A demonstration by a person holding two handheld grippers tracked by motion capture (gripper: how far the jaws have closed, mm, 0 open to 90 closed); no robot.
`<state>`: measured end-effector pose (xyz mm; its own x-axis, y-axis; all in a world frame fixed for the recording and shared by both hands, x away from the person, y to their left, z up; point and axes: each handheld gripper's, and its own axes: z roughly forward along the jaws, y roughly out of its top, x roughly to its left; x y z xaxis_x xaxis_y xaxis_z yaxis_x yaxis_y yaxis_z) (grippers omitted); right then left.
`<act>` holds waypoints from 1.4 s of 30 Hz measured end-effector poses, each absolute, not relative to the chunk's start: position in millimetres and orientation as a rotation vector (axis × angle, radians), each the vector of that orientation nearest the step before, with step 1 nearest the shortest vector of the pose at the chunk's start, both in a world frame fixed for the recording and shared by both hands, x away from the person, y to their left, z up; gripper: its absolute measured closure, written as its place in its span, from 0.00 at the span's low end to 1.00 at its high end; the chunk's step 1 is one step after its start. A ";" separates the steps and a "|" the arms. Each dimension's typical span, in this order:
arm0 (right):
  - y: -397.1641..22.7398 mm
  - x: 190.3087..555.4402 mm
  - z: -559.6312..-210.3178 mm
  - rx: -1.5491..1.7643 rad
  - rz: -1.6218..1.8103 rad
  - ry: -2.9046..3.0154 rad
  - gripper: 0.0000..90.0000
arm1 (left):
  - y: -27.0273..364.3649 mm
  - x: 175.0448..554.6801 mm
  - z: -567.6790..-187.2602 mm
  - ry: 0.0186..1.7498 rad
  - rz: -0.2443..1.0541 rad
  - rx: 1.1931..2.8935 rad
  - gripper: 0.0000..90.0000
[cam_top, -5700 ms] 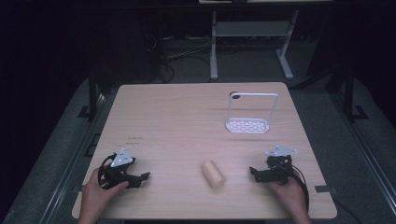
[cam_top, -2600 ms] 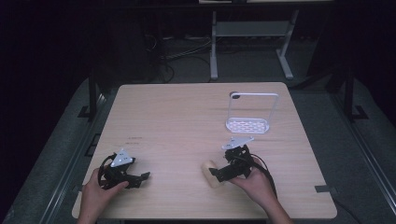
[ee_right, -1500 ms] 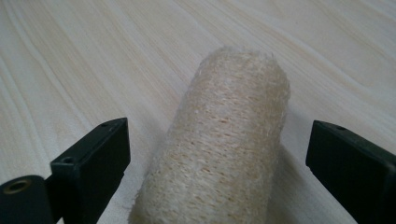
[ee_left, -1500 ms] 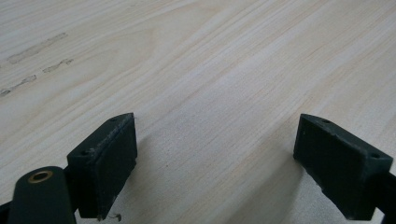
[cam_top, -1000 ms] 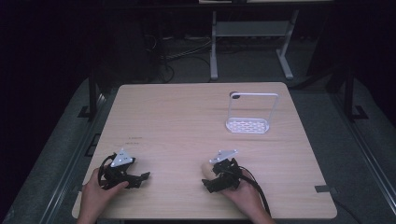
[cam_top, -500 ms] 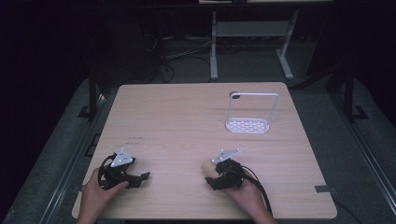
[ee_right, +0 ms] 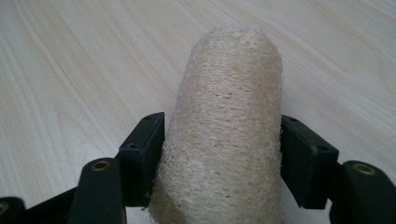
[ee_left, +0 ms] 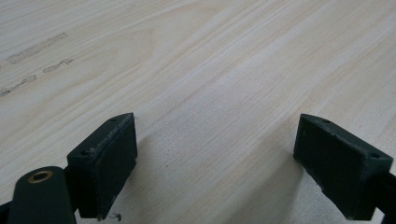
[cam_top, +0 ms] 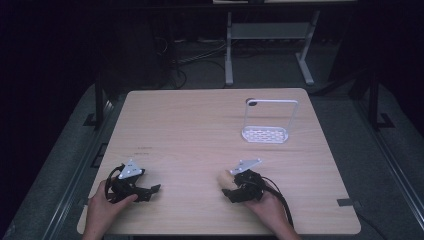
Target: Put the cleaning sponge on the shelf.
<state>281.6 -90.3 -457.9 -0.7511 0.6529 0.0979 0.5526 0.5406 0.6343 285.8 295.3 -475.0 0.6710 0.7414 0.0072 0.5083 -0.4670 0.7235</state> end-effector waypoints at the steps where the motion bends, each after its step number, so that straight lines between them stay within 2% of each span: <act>1: -91.5 282.0 -457.3 1.032 1.008 2.620 0.40 | 295.3 285.8 -475.0 0.959 0.419 2.170 0.14; 42: -125.4 294.2 -438.4 1.038 1.019 2.571 0.40 | 295.3 285.8 -475.0 0.959 0.419 2.169 0.14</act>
